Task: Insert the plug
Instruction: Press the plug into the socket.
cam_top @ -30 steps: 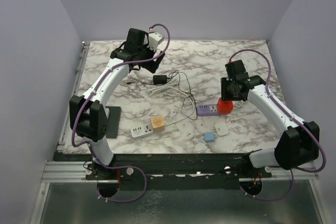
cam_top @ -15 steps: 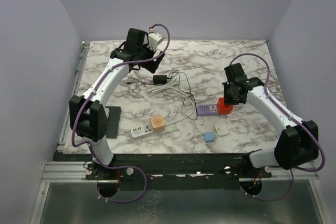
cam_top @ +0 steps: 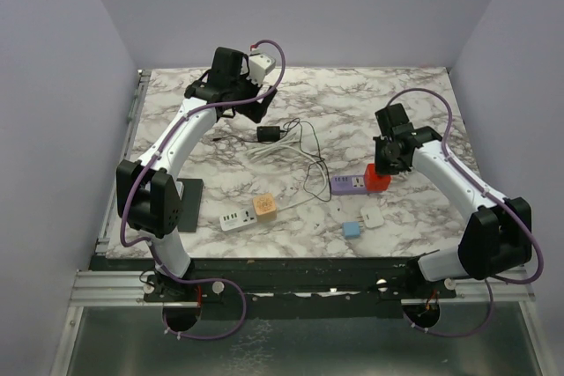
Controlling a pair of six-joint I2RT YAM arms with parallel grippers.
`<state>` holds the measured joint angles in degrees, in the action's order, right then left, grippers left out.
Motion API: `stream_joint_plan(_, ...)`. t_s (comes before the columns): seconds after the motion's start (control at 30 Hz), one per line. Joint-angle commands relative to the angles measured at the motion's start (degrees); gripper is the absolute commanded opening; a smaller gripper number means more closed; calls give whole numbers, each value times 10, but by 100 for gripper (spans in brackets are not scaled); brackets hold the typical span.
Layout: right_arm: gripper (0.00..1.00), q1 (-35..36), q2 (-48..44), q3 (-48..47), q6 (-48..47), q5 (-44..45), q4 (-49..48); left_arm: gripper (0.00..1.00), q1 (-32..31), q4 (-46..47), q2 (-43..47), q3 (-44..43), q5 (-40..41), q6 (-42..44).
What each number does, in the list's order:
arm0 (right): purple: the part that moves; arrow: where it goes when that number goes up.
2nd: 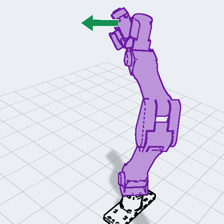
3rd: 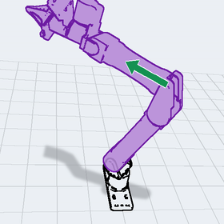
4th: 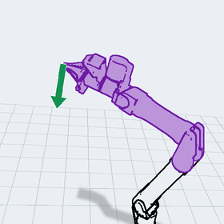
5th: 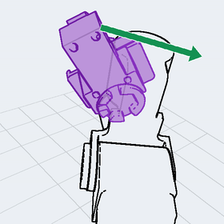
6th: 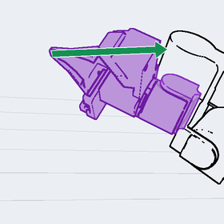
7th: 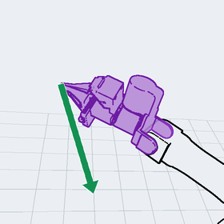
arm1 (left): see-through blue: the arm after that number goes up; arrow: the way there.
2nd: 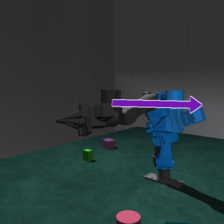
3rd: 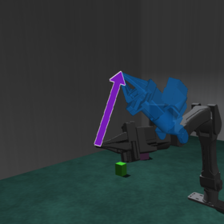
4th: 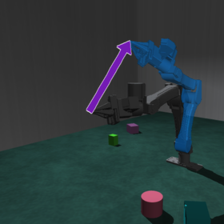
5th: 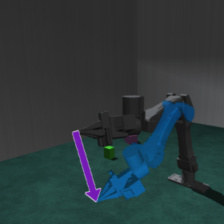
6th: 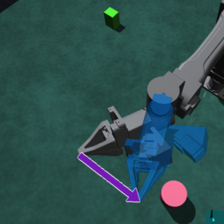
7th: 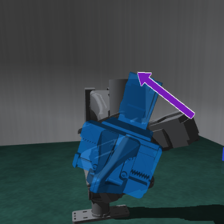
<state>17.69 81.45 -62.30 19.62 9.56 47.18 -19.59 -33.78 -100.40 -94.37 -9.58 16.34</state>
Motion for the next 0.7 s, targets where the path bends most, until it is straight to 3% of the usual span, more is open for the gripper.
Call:
stream_joint_plan(0.0,1,2,20,22,25,-29,43,99,3,3,24,-8,-16,4)
stream_joint_plan(0.17,3,3,-40,5,39,-35,27,99,3,2,23,9,-7,17)
stream_joint_plan(0.23,13,3,-58,-7,38,-41,16,99,3,-5,23,13,-7,23)
stream_joint_plan(0.33,18,3,-72,-38,35,-45,3,99,3,-9,24,25,-16,35)
stream_joint_plan(0.4,30,3,-76,-62,31,-55,-10,98,3,-12,19,31,-11,38)
stream_joint_plan(0.53,44,3,-67,-103,19,-111,-60,95,2,-39,6,21,0,25)
stream_joint_plan(0.67,54,9,-30,-116,5,-186,-135,99,4,-75,7,1,4,-3)
